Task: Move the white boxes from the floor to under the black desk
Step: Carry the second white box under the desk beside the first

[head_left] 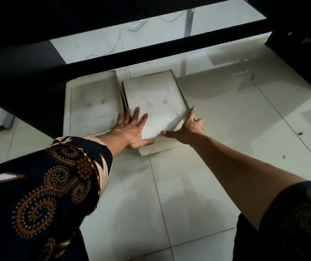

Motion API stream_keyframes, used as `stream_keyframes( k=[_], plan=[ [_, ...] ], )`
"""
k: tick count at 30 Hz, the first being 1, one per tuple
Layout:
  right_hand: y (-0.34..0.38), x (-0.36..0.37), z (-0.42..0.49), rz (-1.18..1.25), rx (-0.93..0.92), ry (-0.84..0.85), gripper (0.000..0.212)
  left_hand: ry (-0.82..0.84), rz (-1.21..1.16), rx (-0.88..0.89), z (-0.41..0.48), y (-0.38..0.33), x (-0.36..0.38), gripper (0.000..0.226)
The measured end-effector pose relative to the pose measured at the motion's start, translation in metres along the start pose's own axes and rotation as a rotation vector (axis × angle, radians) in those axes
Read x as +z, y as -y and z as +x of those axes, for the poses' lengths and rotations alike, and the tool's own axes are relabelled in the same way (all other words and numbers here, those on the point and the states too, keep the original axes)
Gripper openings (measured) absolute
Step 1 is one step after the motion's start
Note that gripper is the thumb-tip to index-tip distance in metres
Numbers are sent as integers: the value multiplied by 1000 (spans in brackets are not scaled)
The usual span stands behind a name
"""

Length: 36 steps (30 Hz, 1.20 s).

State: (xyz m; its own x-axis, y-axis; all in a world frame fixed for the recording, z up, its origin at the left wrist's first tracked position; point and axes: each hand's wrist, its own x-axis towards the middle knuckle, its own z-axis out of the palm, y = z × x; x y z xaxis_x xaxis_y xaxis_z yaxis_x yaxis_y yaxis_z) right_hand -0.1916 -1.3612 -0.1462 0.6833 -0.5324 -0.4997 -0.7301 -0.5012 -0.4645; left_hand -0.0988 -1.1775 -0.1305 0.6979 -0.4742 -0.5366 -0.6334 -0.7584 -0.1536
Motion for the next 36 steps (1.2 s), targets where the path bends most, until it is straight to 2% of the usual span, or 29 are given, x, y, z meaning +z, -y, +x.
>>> stream_keyframes(
  k=[3,8,13,24,31,36],
  plan=[
    [15,2,10,0,24,11,154,-3,-66,-62,4,7,-4,104],
    [38,7,30,27,65,22,154,60,-344,-216,8,8,-4,97],
    [51,14,48,-27,65,-7,158,58,-421,-239,6,10,-1,88],
    [67,10,67,-165,70,37,156,125,-420,-207,4,15,-6,87],
    [68,17,66,-92,112,-30,158,99,-411,-205,5,14,-2,88],
    [65,24,58,78,108,-127,153,50,-388,-204,5,15,5,90]
  ],
)
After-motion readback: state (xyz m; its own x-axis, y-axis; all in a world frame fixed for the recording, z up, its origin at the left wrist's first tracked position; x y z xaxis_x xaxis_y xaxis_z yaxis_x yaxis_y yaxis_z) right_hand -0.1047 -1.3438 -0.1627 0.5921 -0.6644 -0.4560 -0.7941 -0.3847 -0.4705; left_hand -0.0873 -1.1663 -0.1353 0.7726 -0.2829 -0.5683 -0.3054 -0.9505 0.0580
